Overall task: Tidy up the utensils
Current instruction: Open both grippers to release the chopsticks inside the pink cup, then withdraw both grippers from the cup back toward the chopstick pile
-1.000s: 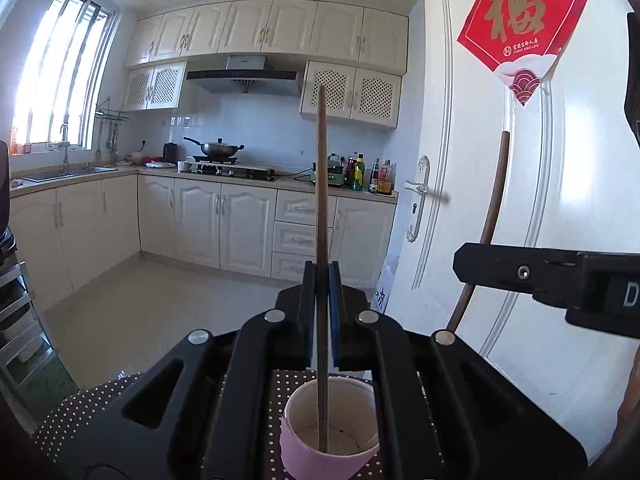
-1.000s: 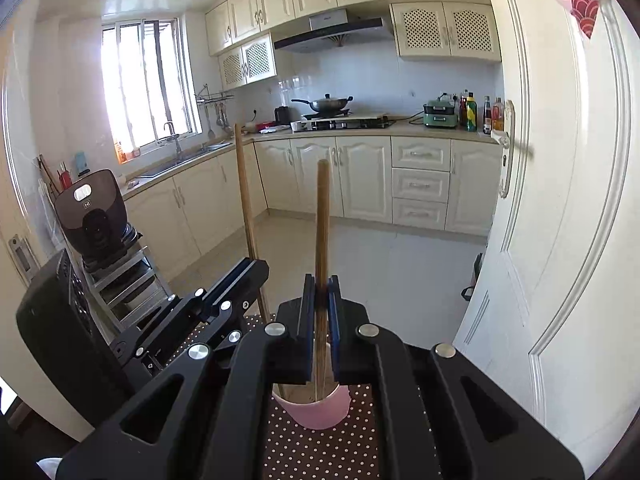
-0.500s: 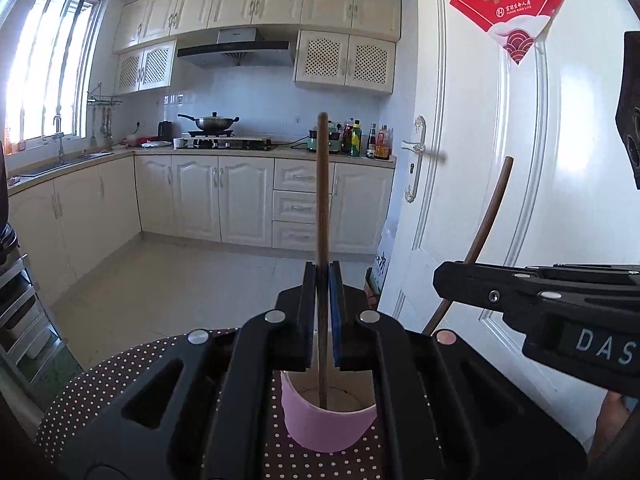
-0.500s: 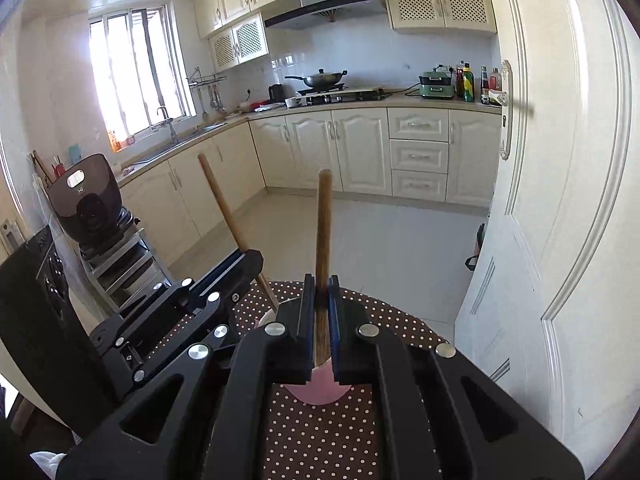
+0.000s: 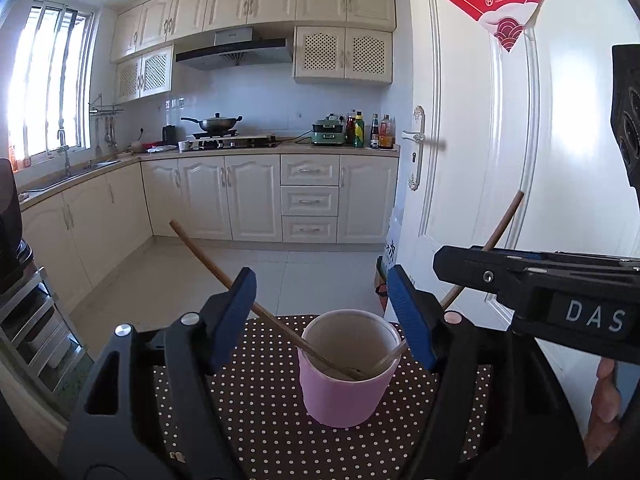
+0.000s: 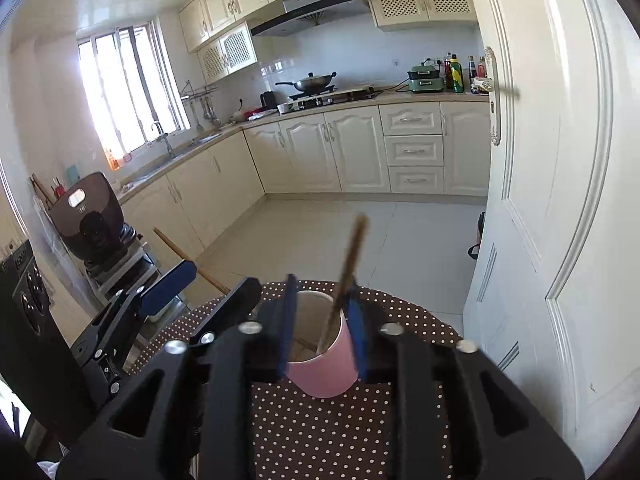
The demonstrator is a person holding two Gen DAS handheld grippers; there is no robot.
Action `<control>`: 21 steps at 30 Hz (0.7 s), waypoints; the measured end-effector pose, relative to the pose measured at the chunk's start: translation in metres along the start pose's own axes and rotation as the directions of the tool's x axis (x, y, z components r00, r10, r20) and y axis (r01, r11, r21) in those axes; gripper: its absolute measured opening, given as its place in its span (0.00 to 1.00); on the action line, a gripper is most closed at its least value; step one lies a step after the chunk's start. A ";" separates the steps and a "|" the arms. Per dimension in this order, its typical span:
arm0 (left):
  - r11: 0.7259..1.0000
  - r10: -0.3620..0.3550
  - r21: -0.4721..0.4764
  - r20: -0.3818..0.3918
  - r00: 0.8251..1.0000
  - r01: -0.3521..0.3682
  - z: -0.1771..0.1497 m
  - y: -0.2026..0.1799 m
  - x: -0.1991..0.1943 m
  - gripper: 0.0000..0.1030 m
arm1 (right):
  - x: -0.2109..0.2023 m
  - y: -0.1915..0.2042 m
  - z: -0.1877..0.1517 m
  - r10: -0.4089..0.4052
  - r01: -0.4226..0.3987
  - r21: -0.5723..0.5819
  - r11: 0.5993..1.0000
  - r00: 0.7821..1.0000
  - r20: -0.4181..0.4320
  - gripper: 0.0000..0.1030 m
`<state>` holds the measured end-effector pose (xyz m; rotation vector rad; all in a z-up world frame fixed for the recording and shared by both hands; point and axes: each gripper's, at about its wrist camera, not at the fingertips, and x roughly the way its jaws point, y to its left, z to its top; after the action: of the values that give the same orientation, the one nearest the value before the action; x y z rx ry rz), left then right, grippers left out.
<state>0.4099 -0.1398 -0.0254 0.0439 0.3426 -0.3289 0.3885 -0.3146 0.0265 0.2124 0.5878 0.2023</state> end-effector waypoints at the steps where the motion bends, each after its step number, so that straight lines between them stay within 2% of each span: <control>1: 1.000 -0.003 -0.007 -0.005 1.000 0.003 0.000 0.002 -0.004 0.67 | -0.004 0.001 0.000 0.003 -0.003 -0.003 1.000 1.000 0.008 0.34; 5: 1.000 0.011 -0.019 -0.027 1.000 -0.012 0.001 0.012 -0.020 0.69 | -0.021 0.003 0.000 -0.005 0.005 -0.005 1.000 1.000 0.030 0.41; 14: 0.997 0.008 -0.079 -0.085 0.996 -0.015 -0.012 0.061 -0.077 0.70 | -0.063 0.009 -0.014 -0.013 0.014 -0.009 1.000 0.999 0.047 0.47; 21: 0.997 0.002 -0.071 -0.161 0.987 -0.013 -0.035 0.083 -0.113 0.71 | -0.079 0.017 -0.042 -0.012 0.012 -0.014 1.000 1.000 0.006 0.48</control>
<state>0.3250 -0.0225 -0.0211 0.0005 0.5135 -0.3060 0.2983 -0.3117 0.0388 0.1958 0.5813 0.1943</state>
